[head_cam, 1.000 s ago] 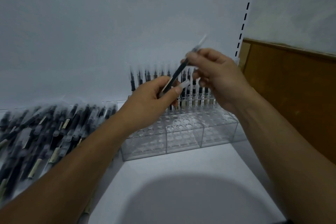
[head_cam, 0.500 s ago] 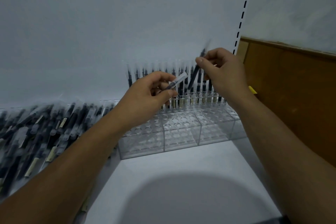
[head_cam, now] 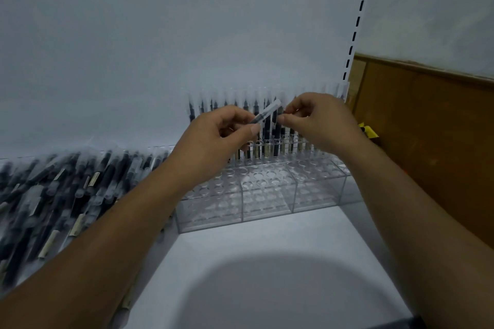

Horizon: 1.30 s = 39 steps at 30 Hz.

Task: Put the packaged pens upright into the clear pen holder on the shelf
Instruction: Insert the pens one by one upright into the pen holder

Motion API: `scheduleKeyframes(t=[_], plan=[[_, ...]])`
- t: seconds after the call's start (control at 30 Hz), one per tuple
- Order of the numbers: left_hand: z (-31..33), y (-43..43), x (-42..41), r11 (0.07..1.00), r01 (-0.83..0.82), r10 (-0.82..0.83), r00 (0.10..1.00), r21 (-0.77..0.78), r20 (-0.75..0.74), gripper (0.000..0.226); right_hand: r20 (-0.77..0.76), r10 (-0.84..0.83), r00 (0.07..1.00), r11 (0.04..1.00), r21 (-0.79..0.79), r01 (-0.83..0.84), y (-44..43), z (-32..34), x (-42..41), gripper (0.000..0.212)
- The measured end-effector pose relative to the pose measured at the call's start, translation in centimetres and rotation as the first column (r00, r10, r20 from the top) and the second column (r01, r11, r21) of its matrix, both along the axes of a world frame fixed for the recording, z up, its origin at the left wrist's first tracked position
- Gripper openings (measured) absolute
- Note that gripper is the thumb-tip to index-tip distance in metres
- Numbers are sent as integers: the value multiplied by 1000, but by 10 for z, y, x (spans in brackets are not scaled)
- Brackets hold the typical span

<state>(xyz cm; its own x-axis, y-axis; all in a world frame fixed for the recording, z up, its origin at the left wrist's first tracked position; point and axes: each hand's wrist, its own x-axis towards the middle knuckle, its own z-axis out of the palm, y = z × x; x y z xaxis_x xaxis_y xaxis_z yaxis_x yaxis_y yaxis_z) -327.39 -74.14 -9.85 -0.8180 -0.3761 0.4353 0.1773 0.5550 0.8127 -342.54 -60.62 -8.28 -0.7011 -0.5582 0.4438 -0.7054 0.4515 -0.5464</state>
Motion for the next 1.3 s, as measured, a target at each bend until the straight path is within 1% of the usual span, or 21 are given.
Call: scheduleKeyframes(t=[0.03,0.07,0.1,0.13,0.2,0.27,0.3,0.37,0.43,0.5,0.57,0.63,0.67,0.73,0.8,0.9,1.03,1.1,1.2,1.23,1.3], plan=[[0,0,0,1000,-7,7,1000,9,-5,6,-10,-7,1000,999,-44,7,3,3,1,20],[0,0,0,1000,-15,15,1000,20,-10,9,11,16,1000,993,-117,-15,6,6,2,19],[1,0,0,999,-20,20,1000,30,-15,10,70,88,994,977,-200,-73,9,10,5,17],[1,0,0,999,-25,26,999,35,-20,11,153,197,968,953,-261,-152,11,13,8,14],[1,1,0,999,-29,29,999,32,-27,11,288,404,869,901,-291,-322,13,17,17,11],[1,1,0,1000,-22,23,1000,7,-19,13,323,523,789,847,-304,-437,10,14,22,13],[1,0,0,1000,-18,18,1000,-12,-14,14,320,546,774,831,-321,-454,8,13,24,13],[0,0,0,999,-15,15,1000,-31,-16,13,318,560,765,816,-370,-443,5,12,25,8],[-1,0,1,997,-30,30,1000,-70,-1,15,335,564,754,799,-451,-397,5,14,24,2],[-2,0,1,982,-51,66,995,-180,76,21,373,552,746,765,-582,-275,9,18,18,5],[-4,1,1,942,-46,113,976,-332,186,32,390,524,757,698,-706,-119,14,22,11,9],[-5,4,1,882,3,145,950,-471,278,41,364,445,818,645,-764,-12,19,23,3,12],[-5,5,0,858,28,153,939,-514,307,41,338,380,861,642,-766,18,20,22,0,12],[-4,6,0,845,49,162,925,-533,342,40,269,251,930,658,-752,40,20,19,-5,12],[-5,6,0,845,50,168,920,-533,353,40,197,164,966,699,-715,27,17,16,-9,10],[-5,5,-1,832,55,171,921,-553,349,39,95,66,993,793,-609,6,11,9,-14,11],[-6,5,-2,824,59,168,924,-564,343,38,6,49,999,855,-518,-39,5,3,-15,13],[-6,5,-2,822,59,168,925,-567,340,37,-26,34,999,897,-440,-42,2,0,-14,15],[-5,4,-3,814,56,175,925,-578,336,36,-20,42,999,976,-214,-45,-4,-3,-12,20],[-6,4,-3,813,55,176,926,-580,335,36,-9,42,999,985,-167,-43,-5,-3,-12,21],[-6,3,-4,816,56,170,928,-575,331,35,5,27,1000,989,-142,-26,-5,-1,-14,23]])
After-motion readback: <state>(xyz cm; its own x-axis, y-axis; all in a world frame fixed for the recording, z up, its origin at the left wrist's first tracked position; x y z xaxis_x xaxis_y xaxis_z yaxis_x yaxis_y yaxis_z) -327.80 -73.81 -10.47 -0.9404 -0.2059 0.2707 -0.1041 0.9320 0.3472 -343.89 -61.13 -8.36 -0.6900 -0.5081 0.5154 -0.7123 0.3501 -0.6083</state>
